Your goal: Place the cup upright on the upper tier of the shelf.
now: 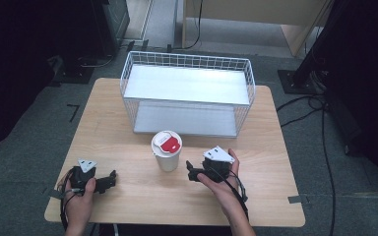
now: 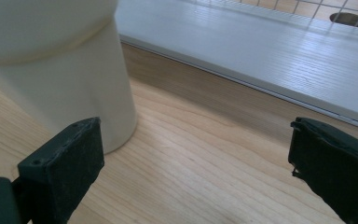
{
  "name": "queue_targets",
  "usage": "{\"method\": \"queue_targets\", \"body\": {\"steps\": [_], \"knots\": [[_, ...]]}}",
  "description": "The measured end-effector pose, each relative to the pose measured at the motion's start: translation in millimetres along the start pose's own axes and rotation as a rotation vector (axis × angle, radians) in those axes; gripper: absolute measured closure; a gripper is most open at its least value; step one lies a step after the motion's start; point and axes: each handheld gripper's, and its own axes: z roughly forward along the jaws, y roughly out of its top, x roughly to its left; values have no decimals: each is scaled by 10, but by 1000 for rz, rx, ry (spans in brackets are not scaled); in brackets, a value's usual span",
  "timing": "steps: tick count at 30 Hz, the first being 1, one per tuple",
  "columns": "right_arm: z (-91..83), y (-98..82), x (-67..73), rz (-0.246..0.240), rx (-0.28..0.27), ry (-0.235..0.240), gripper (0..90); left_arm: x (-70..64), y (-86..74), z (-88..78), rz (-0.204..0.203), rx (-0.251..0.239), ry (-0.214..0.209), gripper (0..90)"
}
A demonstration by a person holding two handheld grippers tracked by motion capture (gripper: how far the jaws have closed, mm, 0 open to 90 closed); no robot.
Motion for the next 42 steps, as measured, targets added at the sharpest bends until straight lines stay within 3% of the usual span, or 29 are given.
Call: {"method": "queue_targets", "body": {"steps": [9,17,28,38,42], "knots": [[85,49,168,-7,-19,44,31,0,0,0,0,0,0,0],[170,93,363,-48,-29,100,31,0,1,-1,0,1,0,0],[275,156,521,-58,-46,140,38,0,0,0,0,1,0,0],[394,183,650,-26,-90,147,55,0,0,0,1,1,0,0],[455,193,696,-1,-121,125,55,0,1,0,1,1,0,0]]}}
